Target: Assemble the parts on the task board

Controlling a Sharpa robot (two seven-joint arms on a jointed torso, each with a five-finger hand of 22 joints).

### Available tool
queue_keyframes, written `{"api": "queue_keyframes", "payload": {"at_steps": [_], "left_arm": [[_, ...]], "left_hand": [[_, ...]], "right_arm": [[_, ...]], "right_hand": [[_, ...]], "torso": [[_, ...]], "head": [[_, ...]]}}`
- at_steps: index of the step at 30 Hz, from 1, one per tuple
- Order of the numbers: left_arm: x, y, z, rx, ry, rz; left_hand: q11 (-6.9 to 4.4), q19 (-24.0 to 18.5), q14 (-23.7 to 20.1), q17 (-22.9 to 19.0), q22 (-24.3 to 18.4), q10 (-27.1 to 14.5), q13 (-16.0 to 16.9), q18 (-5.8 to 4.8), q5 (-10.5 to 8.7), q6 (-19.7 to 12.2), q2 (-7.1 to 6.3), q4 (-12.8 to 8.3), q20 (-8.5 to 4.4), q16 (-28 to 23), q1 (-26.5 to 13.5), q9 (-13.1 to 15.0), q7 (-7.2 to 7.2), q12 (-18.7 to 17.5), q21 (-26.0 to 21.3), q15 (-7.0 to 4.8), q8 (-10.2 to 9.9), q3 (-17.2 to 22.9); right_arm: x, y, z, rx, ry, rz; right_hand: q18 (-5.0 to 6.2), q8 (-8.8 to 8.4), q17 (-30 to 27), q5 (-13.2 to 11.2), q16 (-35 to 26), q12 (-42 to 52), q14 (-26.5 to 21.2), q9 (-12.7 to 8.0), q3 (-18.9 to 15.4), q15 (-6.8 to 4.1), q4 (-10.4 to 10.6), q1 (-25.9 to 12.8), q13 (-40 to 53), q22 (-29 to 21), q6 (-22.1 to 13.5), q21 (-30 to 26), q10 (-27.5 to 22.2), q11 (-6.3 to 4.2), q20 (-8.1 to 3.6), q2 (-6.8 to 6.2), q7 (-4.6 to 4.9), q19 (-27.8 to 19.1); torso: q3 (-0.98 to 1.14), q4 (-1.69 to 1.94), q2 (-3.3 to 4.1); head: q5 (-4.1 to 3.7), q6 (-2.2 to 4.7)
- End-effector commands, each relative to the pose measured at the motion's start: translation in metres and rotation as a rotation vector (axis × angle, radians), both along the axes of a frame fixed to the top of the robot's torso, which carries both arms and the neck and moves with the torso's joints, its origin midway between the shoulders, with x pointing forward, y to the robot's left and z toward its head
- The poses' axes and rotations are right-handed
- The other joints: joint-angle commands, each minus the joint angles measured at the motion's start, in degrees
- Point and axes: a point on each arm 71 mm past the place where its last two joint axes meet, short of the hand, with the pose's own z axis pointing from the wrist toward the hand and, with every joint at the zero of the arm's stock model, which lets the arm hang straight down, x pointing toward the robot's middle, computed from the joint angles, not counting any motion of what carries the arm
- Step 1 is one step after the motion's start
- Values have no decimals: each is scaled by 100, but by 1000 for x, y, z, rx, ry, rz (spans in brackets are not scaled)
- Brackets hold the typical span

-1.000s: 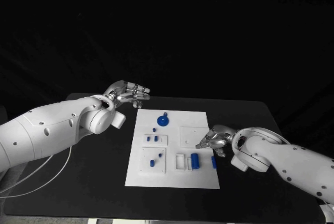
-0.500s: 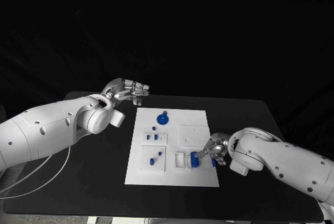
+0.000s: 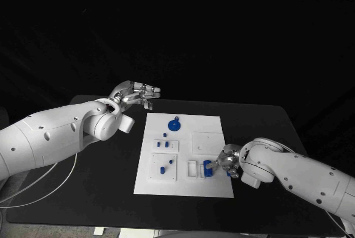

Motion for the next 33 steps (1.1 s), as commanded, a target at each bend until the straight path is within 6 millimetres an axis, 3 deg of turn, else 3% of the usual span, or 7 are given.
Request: {"api": "queue_keyframes", "payload": {"at_steps": [1,17,33], "left_arm": [[-1,-2,1,-27,-7,-25],[-1,0,1,-28,-1,-20],[1,2,-3,-23,8,-12]], "left_hand": [[-10,99,54,21,-70,27,-1,-83,64,12,49,84,7,-47,3,9,1,-40,-103,5,-21,-188],[-1,195,65,61,-101,6,-2,-95,56,-8,108,221,7,-73,93,8,6,-44,-281,11,-24,-446],[14,229,64,72,-90,-39,-1,-86,51,-66,116,262,18,-83,119,9,22,-40,-354,22,-11,-507]], "right_arm": [[2,1,-4,-19,-6,-7],[6,7,-22,-15,18,-13],[1,14,-30,-19,53,24]], "right_hand": [[68,8,9,-26,-20,-23,4,10,2,47,40,-14,4,20,-47,-21,15,9,36,-34,-1,264],[65,11,18,-40,-38,-43,4,25,-4,48,30,16,-8,48,-37,-47,-3,9,38,-78,-3,263],[52,9,43,35,-71,-78,12,3,-38,41,-158,53,-44,125,14,-93,-8,-1,30,0,-13,271]], "torso": [[2,-3,5],[7,-20,13],[-2,-15,17]], "head": [[8,-13],[76,-40],[56,-74]]}}
